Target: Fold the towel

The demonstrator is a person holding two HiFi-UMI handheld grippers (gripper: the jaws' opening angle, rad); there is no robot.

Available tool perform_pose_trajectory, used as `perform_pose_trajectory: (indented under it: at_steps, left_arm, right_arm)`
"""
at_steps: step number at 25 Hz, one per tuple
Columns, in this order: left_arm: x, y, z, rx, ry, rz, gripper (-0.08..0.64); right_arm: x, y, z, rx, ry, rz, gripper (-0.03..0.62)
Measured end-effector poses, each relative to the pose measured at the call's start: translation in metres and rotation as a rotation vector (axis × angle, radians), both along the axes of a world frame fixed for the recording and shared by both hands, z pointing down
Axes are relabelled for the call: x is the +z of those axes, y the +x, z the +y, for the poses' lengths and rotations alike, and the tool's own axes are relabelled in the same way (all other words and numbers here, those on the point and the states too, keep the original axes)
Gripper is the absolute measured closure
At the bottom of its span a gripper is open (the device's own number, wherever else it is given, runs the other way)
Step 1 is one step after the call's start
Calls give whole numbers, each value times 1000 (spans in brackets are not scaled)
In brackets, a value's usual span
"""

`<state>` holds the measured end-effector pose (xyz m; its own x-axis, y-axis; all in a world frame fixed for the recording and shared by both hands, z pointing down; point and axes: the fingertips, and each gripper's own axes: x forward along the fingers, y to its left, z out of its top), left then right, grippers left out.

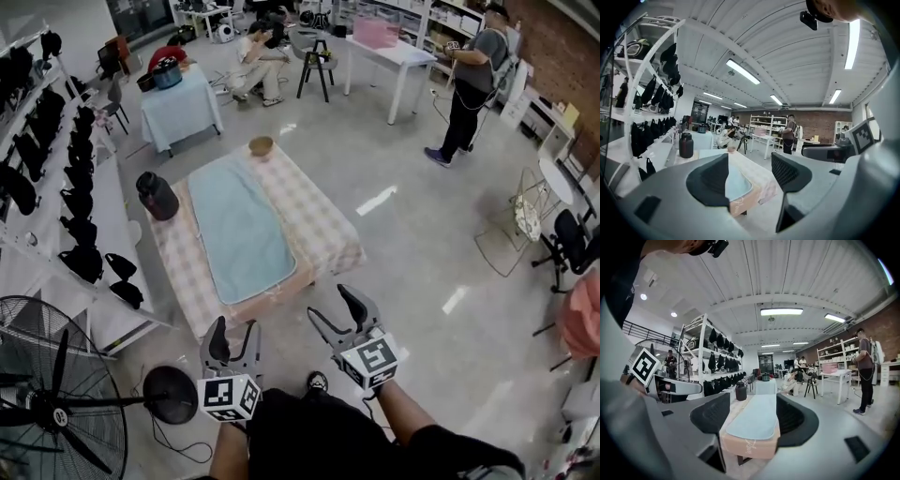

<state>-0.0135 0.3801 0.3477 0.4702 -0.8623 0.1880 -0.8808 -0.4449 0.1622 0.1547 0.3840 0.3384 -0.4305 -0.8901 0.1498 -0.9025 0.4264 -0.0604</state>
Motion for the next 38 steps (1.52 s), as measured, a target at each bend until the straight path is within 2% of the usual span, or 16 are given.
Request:
perform_pose_trajectory:
  at_steps: [6, 12, 17, 23, 28, 33, 38]
  left_arm:
    - [20, 12, -60, -2, -40, -13, 290]
    - [26, 14, -151, 4, -23, 8, 290]
    - [33, -2, -234, -2, -39, 34, 290]
    - [37, -27, -308, 0, -70, 76, 290]
    - [65, -46, -340, 5, -150, 98, 291]
    - [79, -65, -358, -36, -182, 128, 291]
    - [106, -72, -362, -48, -211, 64, 291]
  right_arm:
    - [23, 12, -60, -3, -37, -20, 302]
    - [29, 15, -143, -3, -36, 11, 302]
    - [24, -1, -225, -19, -48, 58, 302]
    - [27, -40, -306, -59, -95, 107, 302]
    - [43, -72, -346, -119, -137, 164, 302]
    - [58, -86, -362, -161, -192, 161, 302]
    - [84, -88, -364, -231, -233, 193, 302]
